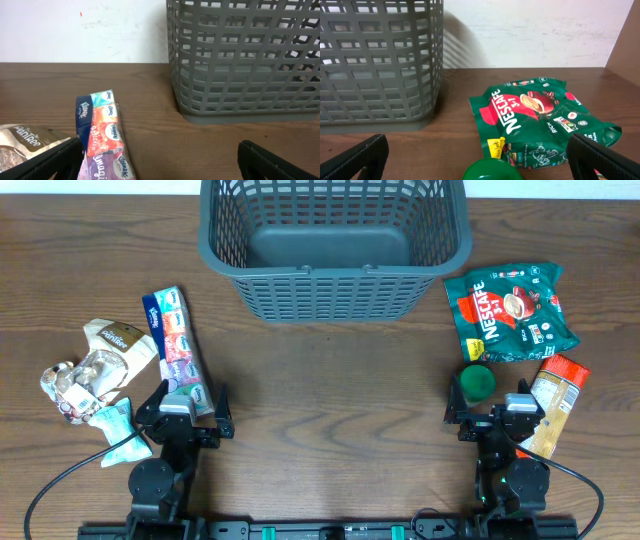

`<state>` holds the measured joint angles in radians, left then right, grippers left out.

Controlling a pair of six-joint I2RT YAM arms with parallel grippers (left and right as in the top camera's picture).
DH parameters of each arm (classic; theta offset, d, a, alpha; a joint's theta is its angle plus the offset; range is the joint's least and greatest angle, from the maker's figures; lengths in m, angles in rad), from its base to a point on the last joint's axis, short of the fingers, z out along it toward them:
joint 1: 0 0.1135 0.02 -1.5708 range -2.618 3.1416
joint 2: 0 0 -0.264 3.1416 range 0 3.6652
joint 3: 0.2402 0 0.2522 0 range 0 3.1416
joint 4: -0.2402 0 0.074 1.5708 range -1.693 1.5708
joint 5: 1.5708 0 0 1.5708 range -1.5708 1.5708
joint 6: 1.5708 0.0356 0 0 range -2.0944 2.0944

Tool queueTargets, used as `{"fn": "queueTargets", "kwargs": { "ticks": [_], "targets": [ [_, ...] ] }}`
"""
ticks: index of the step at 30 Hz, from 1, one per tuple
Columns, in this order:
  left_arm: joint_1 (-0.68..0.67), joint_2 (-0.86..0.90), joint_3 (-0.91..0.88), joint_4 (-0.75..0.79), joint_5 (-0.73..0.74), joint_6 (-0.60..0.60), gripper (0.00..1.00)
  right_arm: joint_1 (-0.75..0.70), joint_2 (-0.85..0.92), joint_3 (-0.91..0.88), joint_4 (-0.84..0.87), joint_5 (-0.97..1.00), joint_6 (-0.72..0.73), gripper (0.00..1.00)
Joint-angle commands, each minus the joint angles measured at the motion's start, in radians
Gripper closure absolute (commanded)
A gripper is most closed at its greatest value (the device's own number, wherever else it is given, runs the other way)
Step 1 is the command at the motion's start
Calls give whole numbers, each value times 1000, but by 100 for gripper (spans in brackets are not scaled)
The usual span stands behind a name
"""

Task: Pack container
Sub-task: 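Raise the right gripper and move it toward the green Nescafe pouch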

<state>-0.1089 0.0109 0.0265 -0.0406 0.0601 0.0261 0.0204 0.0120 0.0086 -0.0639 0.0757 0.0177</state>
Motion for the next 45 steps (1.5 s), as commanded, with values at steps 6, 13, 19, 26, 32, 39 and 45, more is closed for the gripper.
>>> {"fn": "queueTargets", "kwargs": {
  "ticks": [6,13,19,26,32,39,45],
  "targets": [
    [-6,-7,-23,-25,6,6,2,-8,-6,-3,-4,-5,-7,1],
    [-6,-7,-23,-25,6,6,1,-8,-6,-3,1,-4,-8,1],
    [-6,-7,-23,-23,6,6,2,-8,-6,-3,-6,-29,-7,1],
    [-6,-7,-23,-23,6,-11,2,-9,-2,-3,-7,-38,63,1],
    [-6,0,10,-50,5,-160,1,-10,19,102,-29,-38,118,1],
    [-5,103,210,-181,-35,-174,1,-56,241,469,-251,-3,108,1],
    [-5,317,438,-338,-54,-174,2,-106,625,889,-568,-5,97,1]
  ]
}}
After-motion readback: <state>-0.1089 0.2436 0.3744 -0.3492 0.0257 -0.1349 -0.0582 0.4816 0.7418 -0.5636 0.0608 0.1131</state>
